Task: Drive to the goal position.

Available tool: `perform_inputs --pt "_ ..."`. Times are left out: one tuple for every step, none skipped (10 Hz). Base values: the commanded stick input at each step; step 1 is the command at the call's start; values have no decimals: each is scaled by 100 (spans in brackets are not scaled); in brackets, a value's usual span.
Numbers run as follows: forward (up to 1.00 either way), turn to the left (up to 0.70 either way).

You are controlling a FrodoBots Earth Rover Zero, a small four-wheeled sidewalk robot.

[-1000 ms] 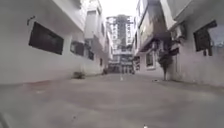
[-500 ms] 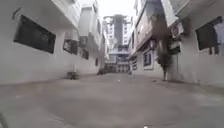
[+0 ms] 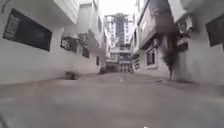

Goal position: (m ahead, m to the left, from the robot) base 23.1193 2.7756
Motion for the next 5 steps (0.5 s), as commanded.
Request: perform_inputs --pt "100 5" --pt "100 5" --pt "100 -16" --pt "100 -35" --pt "100 -35"
